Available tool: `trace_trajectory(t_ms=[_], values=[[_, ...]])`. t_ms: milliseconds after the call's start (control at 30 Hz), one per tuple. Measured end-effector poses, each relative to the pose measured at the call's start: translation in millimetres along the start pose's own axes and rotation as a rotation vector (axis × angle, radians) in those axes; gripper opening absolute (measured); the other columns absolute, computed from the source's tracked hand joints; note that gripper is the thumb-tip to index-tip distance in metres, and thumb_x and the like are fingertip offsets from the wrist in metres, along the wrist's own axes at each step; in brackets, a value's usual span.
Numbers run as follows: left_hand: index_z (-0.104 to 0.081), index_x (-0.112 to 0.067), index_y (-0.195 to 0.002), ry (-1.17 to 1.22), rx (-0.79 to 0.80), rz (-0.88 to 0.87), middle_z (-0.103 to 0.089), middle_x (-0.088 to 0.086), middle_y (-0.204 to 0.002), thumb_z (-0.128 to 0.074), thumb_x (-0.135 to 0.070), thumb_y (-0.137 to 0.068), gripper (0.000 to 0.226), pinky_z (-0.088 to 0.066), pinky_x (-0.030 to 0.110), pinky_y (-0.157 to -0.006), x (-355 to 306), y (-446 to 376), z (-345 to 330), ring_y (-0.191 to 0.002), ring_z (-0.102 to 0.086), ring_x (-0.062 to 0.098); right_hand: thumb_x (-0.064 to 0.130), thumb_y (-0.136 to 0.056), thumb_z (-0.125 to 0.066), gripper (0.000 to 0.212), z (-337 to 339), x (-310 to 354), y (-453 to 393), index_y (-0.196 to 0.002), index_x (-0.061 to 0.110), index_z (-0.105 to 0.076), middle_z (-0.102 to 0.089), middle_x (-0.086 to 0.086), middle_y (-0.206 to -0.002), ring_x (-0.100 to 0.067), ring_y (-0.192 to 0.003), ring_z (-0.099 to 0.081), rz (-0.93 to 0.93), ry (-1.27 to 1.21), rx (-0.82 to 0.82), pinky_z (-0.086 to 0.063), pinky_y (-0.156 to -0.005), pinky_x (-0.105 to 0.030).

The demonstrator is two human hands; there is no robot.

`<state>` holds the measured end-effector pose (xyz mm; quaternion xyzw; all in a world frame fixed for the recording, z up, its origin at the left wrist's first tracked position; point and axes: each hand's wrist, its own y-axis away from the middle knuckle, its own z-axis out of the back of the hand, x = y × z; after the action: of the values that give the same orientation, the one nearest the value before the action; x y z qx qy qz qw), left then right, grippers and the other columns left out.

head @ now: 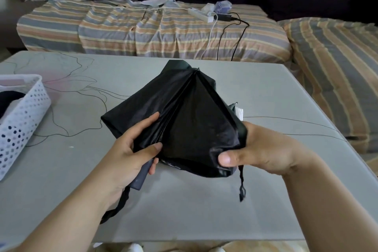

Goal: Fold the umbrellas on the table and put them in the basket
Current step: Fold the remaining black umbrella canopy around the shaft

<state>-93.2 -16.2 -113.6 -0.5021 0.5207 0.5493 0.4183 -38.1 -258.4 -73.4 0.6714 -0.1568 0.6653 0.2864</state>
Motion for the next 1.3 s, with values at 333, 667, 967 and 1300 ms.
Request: trace_trajectory(t_ms=[333, 667, 967, 1300], values=[[-0.064, -0.052, -0.108, -0.001, -0.015, 0.020, -0.061, 0.014, -0.077, -0.063, 0.000, -0.086, 0.057, -0.046, 0.030, -0.056, -4, 0, 5, -0.053, -0.049, 0.024, 0.047, -0.063, -0.085, 0.061, -16, -6, -13, -0.100, 0.000, -0.071, -0.069, -0.017, -0.104, -0.027, -0.099, -0.067, 0.087, -0.439, -0.107, -0.054, -0.087, -0.034], [-0.065, -0.049, -0.111, 0.014, 0.043, 0.012, -0.066, -0.001, -0.072, -0.063, 0.001, -0.085, 0.057, -0.047, 0.026, -0.049, -3, 0, 9, -0.051, -0.050, 0.022, 0.048, -0.070, -0.079, 0.045, -11, -5, -11, -0.106, 0.021, -0.074, -0.073, 0.000, -0.106, -0.015, -0.101, -0.068, 0.061, -0.368, -0.010, -0.053, -0.084, -0.026], [-0.060, -0.055, -0.115, 0.122, -0.020, -0.157, -0.057, -0.003, -0.067, -0.063, -0.015, -0.072, 0.060, -0.045, 0.025, -0.048, -10, 3, 14, -0.051, -0.046, 0.019, 0.053, -0.063, -0.083, 0.068, 33, -7, 24, -0.075, -0.011, -0.062, -0.066, -0.008, -0.100, -0.024, -0.098, -0.060, 0.192, -0.053, -0.454, -0.048, -0.085, -0.032], [-0.057, -0.063, -0.112, 0.078, 0.049, -0.104, -0.049, 0.007, -0.057, -0.064, -0.018, -0.072, 0.060, -0.043, 0.026, -0.049, -8, 9, 4, -0.050, -0.046, 0.022, 0.039, -0.070, -0.080, 0.041, 48, -15, 32, -0.101, 0.013, -0.074, -0.069, -0.010, -0.112, -0.022, -0.108, -0.062, 0.044, 0.016, -0.357, -0.047, -0.101, -0.041]])
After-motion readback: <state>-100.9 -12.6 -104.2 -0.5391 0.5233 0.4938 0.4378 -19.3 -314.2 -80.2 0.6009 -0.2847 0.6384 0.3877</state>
